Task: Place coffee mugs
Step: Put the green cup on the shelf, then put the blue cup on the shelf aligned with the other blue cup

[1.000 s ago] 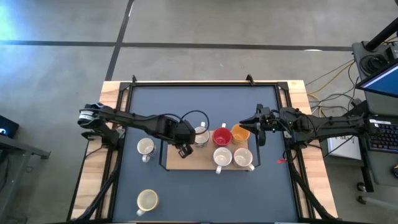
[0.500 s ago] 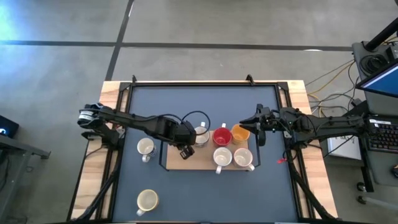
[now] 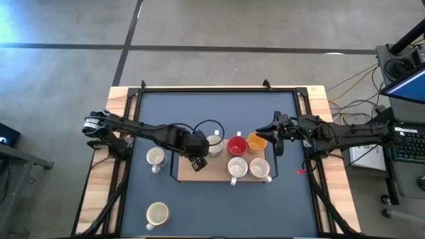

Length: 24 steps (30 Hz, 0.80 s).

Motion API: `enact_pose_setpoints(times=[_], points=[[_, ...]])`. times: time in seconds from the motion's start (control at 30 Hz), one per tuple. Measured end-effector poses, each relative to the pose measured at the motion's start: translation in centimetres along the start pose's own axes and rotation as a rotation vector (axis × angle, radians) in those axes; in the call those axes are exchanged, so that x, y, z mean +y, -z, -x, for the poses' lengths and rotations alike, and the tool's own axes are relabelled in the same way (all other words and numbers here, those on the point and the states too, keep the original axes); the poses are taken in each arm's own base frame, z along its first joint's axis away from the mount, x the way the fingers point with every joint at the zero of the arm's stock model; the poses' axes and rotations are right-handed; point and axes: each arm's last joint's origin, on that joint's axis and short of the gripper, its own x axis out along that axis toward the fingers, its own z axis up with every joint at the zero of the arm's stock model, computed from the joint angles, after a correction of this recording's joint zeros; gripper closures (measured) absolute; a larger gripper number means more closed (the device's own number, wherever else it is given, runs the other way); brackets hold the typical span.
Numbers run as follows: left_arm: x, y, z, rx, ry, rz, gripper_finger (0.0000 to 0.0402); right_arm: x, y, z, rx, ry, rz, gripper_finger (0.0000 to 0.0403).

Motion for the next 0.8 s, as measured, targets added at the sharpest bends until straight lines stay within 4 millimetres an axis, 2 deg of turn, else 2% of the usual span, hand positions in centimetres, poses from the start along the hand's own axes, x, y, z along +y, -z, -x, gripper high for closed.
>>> enact_pose_setpoints(times=[0.1, 0.33, 0.67, 0.8], points=[[-0.1, -0.2, 0.3, -0.004, 0.004, 0.003, 0.0316, 0.0, 0.0, 0.0, 0.000, 0.000, 0.000, 0.0335], [-0.9, -1.5, 2.8, -0.063, 0.057, 0.022, 0.0309, 0.0, 0.0, 0.0, 0.000, 0.000, 0.000, 0.0335], [-0.3, 0.0, 3.9, 0.017, -0.046, -0.023, 0.0309, 0.0, 0.0, 0.0, 0.000, 0.000, 0.000, 0.0335], [0.4, 0.7, 5.5, -0.017, -0.105, -0.046, 0.0308, 0.0, 0.0, 0.0, 0.000, 0.000, 0.000, 0.0335]])
